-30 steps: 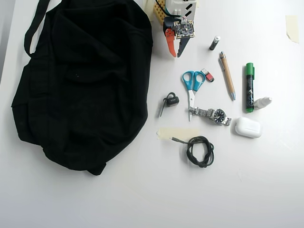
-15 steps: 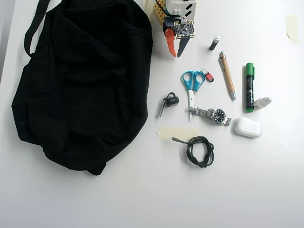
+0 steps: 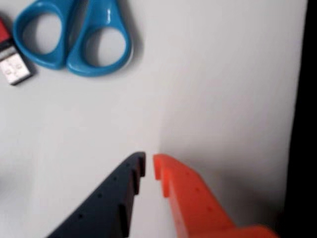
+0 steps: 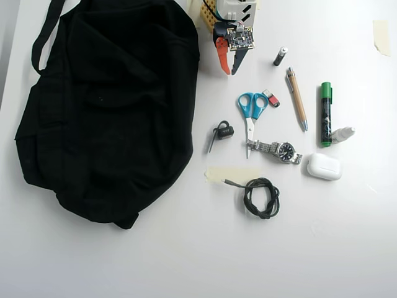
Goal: Put the black bike light into the black bag
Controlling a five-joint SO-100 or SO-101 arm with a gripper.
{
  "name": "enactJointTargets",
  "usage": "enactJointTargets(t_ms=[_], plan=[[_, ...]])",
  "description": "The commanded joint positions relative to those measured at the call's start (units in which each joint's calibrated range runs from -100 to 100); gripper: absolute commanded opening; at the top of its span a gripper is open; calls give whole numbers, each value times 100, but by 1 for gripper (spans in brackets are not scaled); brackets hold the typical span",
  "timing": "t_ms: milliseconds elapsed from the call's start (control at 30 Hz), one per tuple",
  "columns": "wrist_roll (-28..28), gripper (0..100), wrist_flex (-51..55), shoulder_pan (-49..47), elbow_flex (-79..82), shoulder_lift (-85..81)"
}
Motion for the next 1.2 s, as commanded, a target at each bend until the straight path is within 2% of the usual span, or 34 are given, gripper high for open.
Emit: enactJointTargets(t_ms=[0, 1000, 1167], plan=[[27, 2, 149, 6, 73, -67], [43, 2, 97, -77, 73, -76], [27, 16, 71, -77, -80, -76]])
